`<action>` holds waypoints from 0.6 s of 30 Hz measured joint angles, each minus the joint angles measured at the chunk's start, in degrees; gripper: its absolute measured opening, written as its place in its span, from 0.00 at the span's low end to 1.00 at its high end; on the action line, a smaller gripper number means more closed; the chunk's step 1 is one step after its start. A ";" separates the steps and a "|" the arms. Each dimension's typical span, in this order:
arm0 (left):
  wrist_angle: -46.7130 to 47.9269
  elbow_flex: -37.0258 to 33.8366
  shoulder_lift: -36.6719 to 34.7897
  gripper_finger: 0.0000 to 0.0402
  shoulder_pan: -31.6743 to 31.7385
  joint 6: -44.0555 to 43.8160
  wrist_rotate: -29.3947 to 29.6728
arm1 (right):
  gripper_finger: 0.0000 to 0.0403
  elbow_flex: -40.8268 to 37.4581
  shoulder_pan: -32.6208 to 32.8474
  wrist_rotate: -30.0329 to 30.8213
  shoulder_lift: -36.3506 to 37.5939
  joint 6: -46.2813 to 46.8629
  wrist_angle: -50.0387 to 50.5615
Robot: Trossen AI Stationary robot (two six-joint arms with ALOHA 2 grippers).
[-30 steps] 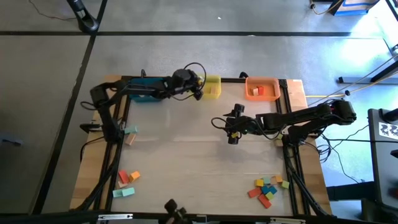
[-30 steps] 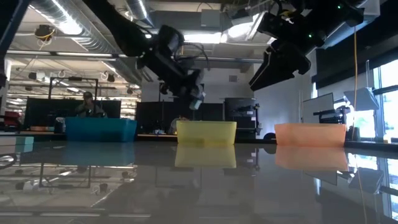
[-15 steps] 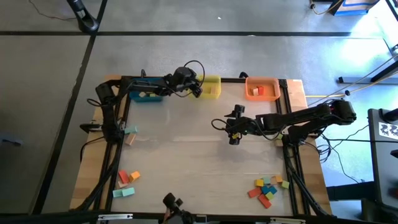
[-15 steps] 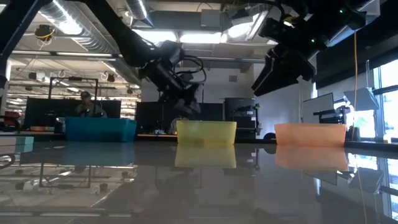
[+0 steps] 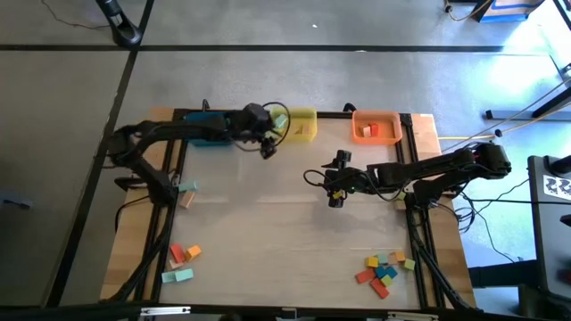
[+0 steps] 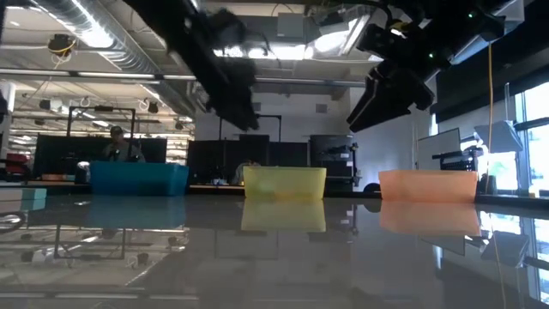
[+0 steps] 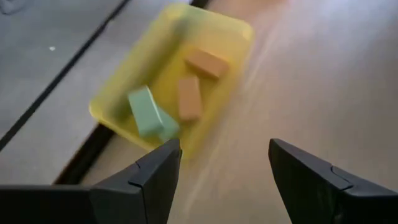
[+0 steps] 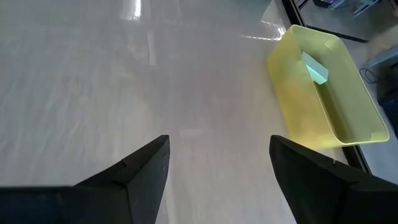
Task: Sort blocks by size
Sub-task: Put the light blue rectangle block into the yellow bin
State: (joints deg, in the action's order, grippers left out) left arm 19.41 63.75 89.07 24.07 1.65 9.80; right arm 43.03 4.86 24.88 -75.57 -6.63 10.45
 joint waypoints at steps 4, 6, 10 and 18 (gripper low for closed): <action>12.06 0.01 -5.70 0.57 -4.69 -5.50 1.57 | 0.68 -0.02 0.00 0.00 0.00 0.37 0.04; 17.66 0.00 -7.81 0.56 -6.87 -9.26 2.34 | 0.68 -0.02 -0.02 -0.01 0.00 0.37 -0.02; 29.12 0.00 -9.31 0.55 -11.30 -17.98 4.53 | 0.68 -0.02 -0.02 -0.01 0.00 0.37 -0.02; 46.20 -2.10 -8.86 0.53 -17.71 -34.61 7.73 | 0.68 -0.02 0.00 -0.01 0.00 0.37 -0.06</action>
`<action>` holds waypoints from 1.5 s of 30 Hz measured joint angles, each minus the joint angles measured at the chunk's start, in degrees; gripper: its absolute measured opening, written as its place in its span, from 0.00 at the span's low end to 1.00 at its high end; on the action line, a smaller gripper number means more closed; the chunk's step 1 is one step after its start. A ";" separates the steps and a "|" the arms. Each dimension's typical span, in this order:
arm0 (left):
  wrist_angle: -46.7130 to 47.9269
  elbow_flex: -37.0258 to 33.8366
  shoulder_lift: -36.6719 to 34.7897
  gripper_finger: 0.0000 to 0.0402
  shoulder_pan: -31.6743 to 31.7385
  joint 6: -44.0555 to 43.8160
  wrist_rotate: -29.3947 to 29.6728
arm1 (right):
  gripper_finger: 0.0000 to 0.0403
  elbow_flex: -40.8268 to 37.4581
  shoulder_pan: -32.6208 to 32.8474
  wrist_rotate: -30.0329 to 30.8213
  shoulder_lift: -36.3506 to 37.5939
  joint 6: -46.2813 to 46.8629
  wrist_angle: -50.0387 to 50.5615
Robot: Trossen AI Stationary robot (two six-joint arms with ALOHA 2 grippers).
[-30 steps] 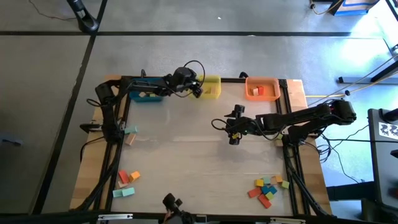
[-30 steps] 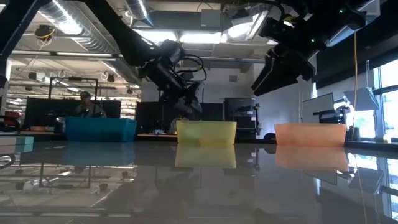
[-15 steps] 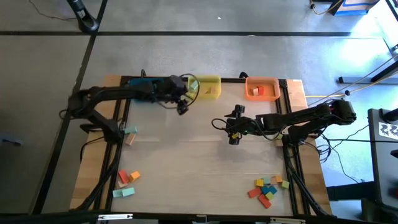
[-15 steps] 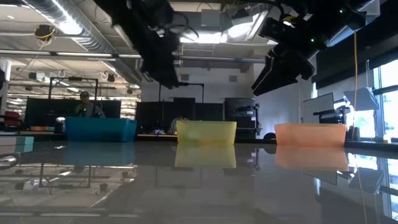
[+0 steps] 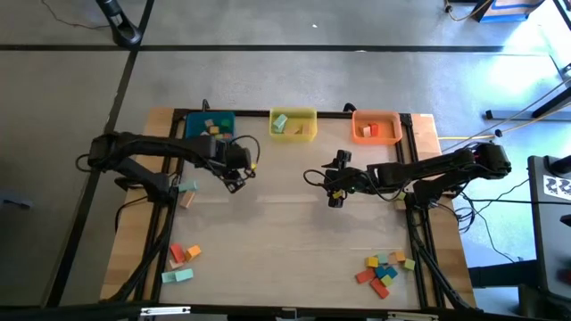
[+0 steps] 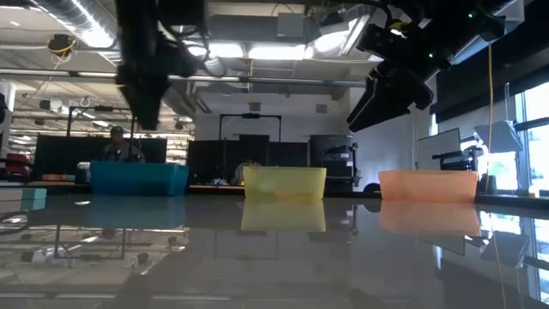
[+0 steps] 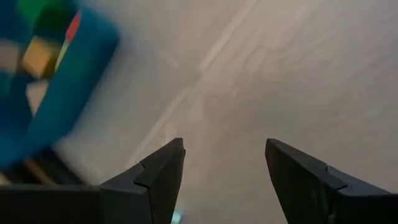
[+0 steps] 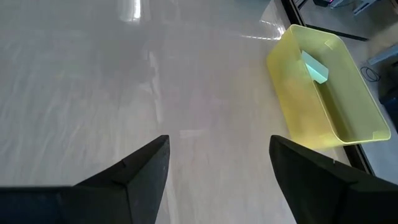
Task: Sort blocks by size
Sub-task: Put the light blue rectangle block into the yellow bin
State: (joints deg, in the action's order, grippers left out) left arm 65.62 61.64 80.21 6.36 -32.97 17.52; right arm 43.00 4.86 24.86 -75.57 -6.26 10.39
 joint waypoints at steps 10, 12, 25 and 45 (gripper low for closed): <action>2.89 -9.74 -0.01 0.46 -1.44 -9.52 -2.21 | 0.68 0.00 -0.02 -0.02 0.00 0.66 0.00; 2.70 -11.53 0.06 0.44 -1.12 -10.32 -2.85 | 0.68 0.00 0.00 -0.02 0.00 0.66 -0.02; 2.81 -19.67 0.10 0.19 3.47 -7.93 -7.04 | 0.68 0.00 0.00 -0.01 0.00 0.46 -2.99; 2.97 -23.54 8.38 0.01 7.91 0.23 -8.37 | 0.68 0.00 0.00 0.00 0.00 0.42 -4.35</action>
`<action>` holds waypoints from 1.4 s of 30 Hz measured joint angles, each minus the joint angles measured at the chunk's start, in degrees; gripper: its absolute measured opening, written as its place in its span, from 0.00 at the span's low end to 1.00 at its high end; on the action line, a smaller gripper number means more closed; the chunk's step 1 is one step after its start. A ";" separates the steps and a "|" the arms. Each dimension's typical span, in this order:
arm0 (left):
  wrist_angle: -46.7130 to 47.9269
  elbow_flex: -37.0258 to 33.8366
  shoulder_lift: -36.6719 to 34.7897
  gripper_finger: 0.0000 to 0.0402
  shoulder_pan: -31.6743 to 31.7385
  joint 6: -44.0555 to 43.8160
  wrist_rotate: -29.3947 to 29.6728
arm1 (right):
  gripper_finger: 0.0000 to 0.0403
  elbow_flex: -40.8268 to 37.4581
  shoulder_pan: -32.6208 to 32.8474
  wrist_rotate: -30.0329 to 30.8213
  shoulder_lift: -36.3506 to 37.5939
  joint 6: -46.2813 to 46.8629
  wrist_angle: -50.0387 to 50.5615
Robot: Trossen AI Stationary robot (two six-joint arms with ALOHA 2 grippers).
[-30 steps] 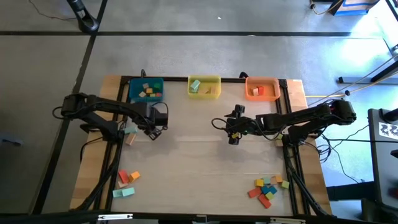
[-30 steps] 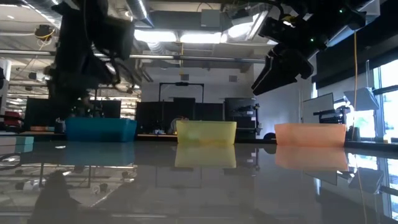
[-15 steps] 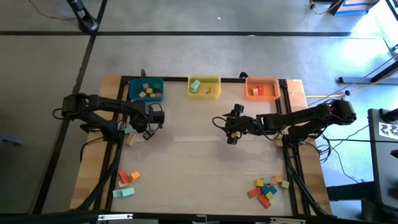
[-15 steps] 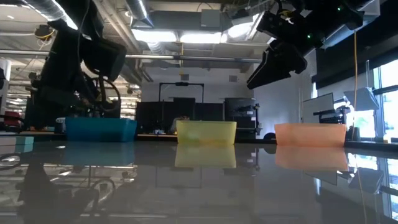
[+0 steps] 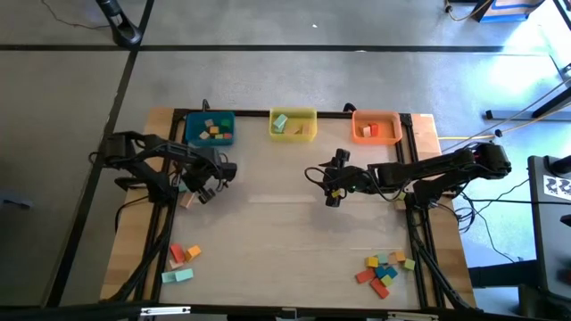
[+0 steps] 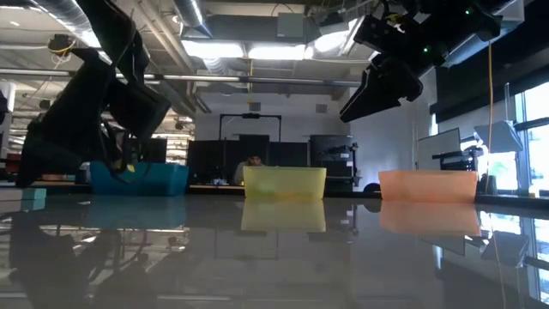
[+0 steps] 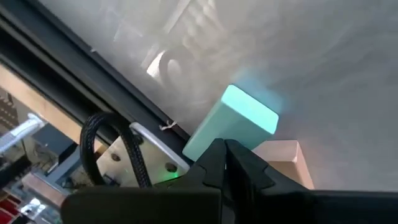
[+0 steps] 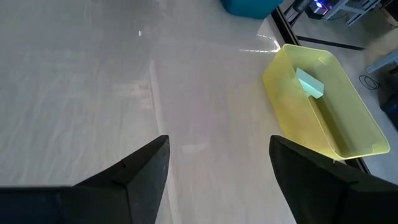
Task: Sort blocks by size
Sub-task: Put the light blue rectangle block into the yellow bin
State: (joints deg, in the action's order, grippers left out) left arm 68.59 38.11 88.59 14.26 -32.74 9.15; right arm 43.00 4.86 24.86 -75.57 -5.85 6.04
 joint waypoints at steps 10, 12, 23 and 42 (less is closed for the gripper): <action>-5.50 5.40 0.00 0.00 -2.00 2.17 0.22 | 0.68 0.00 -0.01 0.00 0.00 0.00 0.00; -8.29 7.01 -0.02 0.00 -2.93 3.26 0.16 | 0.68 0.00 -0.02 0.00 0.00 0.00 0.01; -30.68 9.60 0.02 0.01 -5.65 11.20 -3.07 | 0.68 0.00 -0.02 -0.04 -0.27 0.00 0.06; -29.84 13.40 -5.68 0.01 -5.97 18.10 -2.58 | 0.68 0.00 0.00 -0.48 -0.63 0.00 -0.17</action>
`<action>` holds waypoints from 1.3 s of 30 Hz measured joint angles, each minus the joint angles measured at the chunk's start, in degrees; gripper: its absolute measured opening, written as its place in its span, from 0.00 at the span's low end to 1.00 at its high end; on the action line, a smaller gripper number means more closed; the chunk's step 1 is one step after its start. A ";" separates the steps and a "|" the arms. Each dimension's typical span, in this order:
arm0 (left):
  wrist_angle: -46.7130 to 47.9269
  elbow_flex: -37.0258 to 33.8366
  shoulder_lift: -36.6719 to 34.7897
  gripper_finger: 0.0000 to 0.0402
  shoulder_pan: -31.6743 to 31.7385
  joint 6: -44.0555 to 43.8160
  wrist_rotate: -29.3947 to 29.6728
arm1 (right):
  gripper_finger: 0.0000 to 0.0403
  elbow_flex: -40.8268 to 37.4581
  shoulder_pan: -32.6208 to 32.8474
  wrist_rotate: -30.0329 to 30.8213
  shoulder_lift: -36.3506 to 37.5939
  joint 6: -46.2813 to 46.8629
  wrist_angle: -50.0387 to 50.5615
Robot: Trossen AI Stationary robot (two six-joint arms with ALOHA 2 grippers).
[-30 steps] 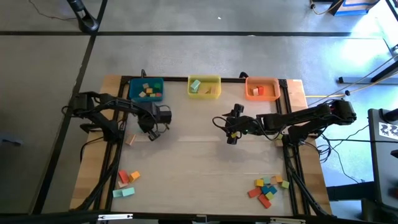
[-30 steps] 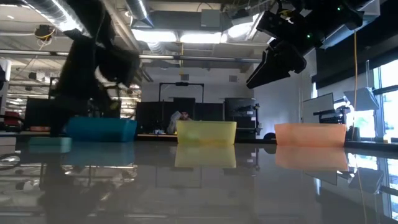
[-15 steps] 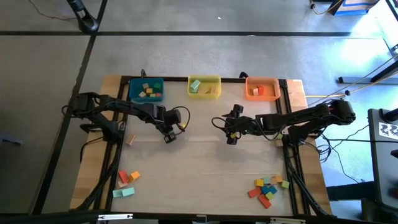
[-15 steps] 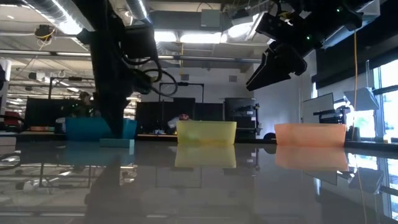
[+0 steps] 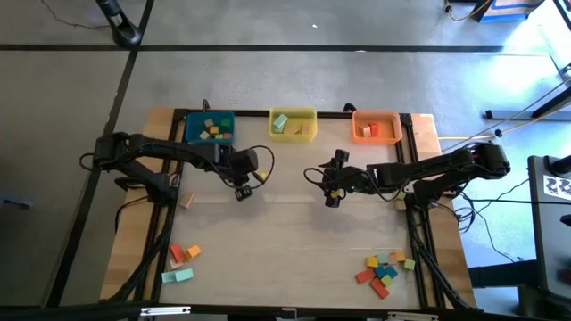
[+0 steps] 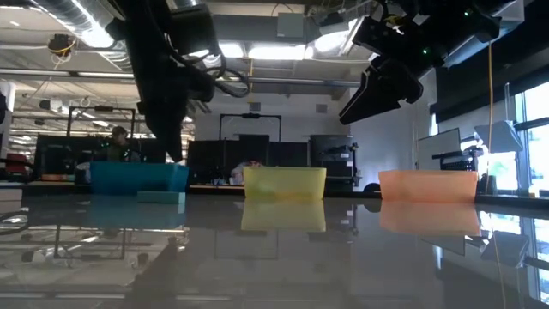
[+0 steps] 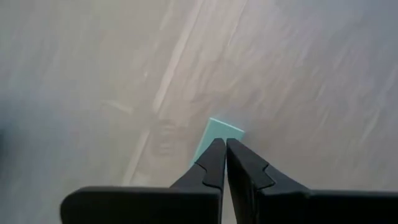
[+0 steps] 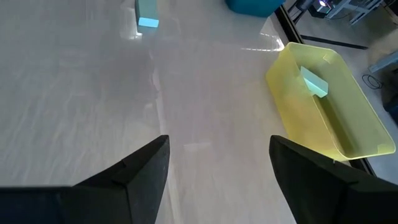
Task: Sort blocks by size
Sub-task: Put the light blue rectangle block into the yellow bin
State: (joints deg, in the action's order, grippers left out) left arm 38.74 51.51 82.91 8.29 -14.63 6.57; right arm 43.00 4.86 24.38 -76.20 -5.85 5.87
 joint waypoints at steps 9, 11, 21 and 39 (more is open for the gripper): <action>-1.02 -0.29 -0.04 0.29 -0.07 5.95 -0.02 | 0.68 0.00 0.00 0.00 0.00 0.00 0.02; -1.12 -0.60 -0.04 0.38 -0.07 7.24 -0.02 | 0.68 0.00 0.00 0.00 0.00 0.00 0.02; -2.32 -4.33 0.24 0.57 -0.07 13.91 -0.01 | 0.68 0.00 0.00 0.00 0.00 0.00 0.04; -16.64 -15.19 0.48 0.51 -0.04 13.79 -0.22 | 0.68 0.00 0.00 0.00 0.00 0.00 0.00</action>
State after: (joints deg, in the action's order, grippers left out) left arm 22.10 36.32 83.40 8.25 -0.84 6.35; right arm 43.00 4.86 24.38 -76.20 -5.85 5.87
